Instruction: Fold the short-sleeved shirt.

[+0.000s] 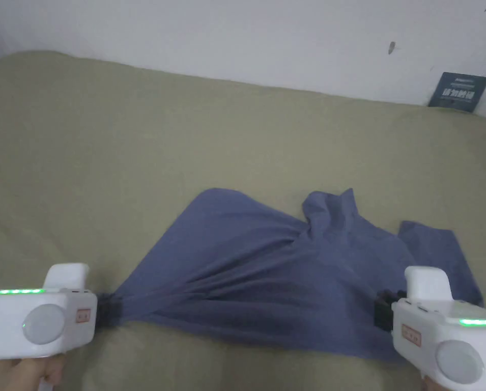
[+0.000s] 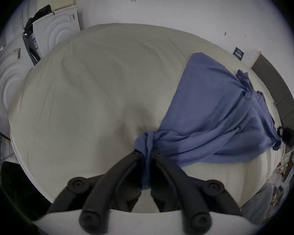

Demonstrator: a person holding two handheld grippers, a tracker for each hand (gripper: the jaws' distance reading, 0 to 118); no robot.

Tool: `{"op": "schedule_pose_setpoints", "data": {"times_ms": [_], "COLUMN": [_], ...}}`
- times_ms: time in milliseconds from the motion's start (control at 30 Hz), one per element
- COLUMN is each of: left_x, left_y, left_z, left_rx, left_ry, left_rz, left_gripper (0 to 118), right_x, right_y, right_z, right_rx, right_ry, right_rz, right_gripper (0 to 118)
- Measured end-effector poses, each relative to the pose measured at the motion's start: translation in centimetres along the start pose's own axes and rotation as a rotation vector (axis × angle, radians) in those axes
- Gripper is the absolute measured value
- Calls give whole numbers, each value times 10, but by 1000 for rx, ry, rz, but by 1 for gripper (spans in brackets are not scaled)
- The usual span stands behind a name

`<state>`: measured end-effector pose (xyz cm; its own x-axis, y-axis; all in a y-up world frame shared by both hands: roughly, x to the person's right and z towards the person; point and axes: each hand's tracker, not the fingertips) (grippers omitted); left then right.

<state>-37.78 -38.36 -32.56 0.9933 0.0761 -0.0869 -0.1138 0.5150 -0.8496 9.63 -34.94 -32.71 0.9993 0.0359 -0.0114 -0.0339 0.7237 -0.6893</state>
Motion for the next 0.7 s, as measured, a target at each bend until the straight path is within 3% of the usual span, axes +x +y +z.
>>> {"op": "schedule_pose_setpoints", "data": {"times_ms": [267, 300, 367, 400, 467, 533, 600, 700], "left_x": [1, 2, -3, -3, -3, -2, 1, 4], "left_y": [3, 3, 6, 7, 7, 8, 9, 9], "left_z": [-3, -3, -7, -7, -8, -9, -11, -14], "left_rx": [-16, -17, -23, -25, -27, -28, -31, -30], "left_ry": [-29, -30, -38, -41, -46, -48, -44, -38], "left_rz": [15, 22, 22, 26, 36, 49, 37, 34], "left_gripper": [8, 8, 8, 8, 8, 8, 8, 8], "right_x": [45, 48, 50, 50, 47, 38, 43, 43], "right_y": [110, 119, 132, 136, 138, 138, 142, 141], "right_z": [-133, -149, -180, -198, -217, -230, -230, -222], "right_rx": [-101, -111, -138, -192, -278, -367, -346, -345], "right_ry": [-21, -12, -1, -12, -16, -80, -48, -40], "right_rz": [38, 53, 54, 62, 83, 127, 74, 80], "right_gripper": [15, 39, 107, 115, 108, 113, 112, 108]}}
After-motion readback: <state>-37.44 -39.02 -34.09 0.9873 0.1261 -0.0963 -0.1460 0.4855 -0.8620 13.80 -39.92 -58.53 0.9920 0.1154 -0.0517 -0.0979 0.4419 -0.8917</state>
